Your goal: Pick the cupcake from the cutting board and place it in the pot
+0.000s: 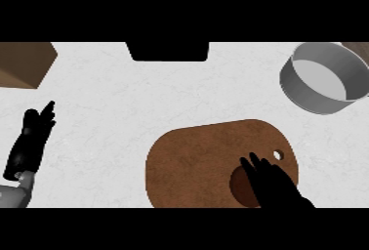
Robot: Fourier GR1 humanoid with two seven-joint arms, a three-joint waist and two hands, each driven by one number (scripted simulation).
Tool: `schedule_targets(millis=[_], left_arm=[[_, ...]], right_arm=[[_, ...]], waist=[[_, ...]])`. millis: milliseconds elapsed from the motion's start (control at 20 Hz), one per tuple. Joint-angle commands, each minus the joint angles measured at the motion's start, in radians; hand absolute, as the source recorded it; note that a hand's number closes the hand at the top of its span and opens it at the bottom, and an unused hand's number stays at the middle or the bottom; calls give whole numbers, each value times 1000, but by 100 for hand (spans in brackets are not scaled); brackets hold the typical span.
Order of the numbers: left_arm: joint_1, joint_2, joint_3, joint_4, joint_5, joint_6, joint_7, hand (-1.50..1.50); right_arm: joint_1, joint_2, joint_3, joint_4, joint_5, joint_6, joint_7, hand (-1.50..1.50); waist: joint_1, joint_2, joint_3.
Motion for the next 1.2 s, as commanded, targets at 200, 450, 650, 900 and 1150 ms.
schedule_targets(millis=[200, 450, 650, 900, 1150], left_arm=[[2, -18, 23, -22, -11, -23, 10, 0], [-18, -33, 20, -45, -48, -9, 90, 0], [-33, -59, 54, 16, -50, -58, 28, 0], [10, -42, 120, 32, -39, -104, -25, 0], [-15, -58, 131, 44, -60, -118, -8, 0]], right_arm=[[-31, 160, 35, 21, 23, 157, 226, -150], [6, 112, -91, 96, 4, 132, 70, -150], [-28, 197, -61, 138, 58, 136, 71, -150], [62, 127, -50, 214, 149, 37, -75, -150], [-30, 195, -166, 233, 104, 184, -30, -150]], waist=[[-2, 0, 1], [-2, 0, 3], [-5, 1, 2], [-6, 0, 3], [-7, 2, 2]])
